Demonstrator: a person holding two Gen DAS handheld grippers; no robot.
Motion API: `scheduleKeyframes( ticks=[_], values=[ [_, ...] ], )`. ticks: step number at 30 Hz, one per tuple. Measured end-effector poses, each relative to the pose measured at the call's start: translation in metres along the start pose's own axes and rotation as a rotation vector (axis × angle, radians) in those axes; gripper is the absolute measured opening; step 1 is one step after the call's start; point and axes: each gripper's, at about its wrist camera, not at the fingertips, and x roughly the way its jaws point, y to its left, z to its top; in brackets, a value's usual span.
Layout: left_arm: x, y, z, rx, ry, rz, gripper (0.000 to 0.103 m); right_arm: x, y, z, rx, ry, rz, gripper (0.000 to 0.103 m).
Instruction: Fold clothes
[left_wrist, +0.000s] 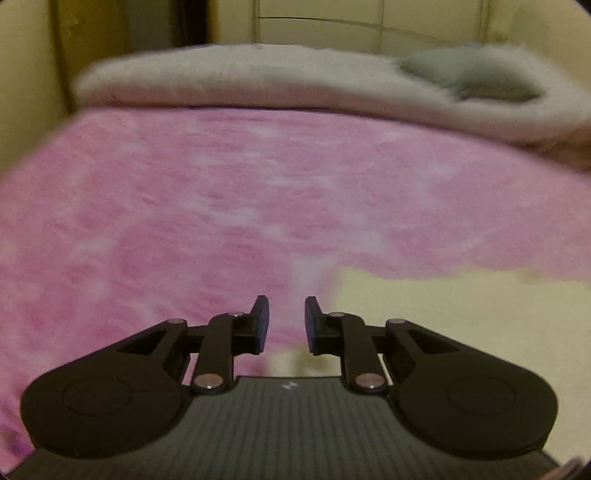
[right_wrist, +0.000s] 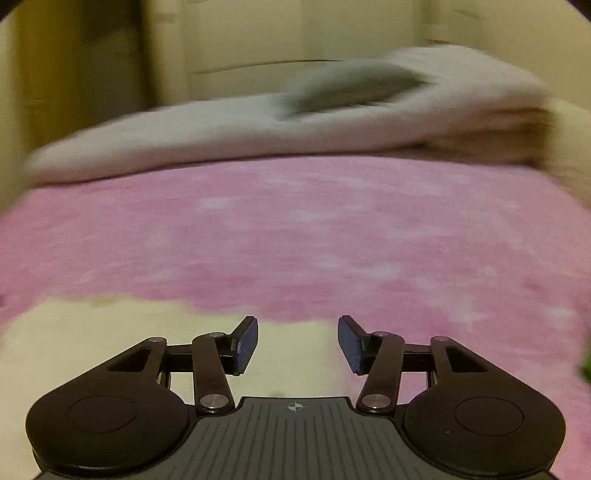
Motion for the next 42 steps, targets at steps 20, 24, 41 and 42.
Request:
scheduleKeyframes(
  ticks=[20, 24, 41, 42],
  values=[
    [0.027, -0.028, -0.039, 0.059, 0.091, -0.208, 0.004, 0.031, 0.027, -0.044, -0.162, 0.119, 0.123, 0.052],
    [0.037, -0.026, -0.038, 0.107, 0.083, -0.122, 0.003, 0.025, 0.024, -0.051, -0.159, 0.118, 0.069, 0.052],
    [-0.027, -0.015, -0.054, 0.042, 0.083, -0.011, 0.013, -0.061, 0.001, -0.073, 0.068, 0.108, -0.124, 0.051],
    [-0.038, -0.016, -0.056, 0.034, 0.081, 0.001, 0.02, -0.072, 0.005, -0.074, 0.095, 0.103, -0.118, 0.051]
  ],
)
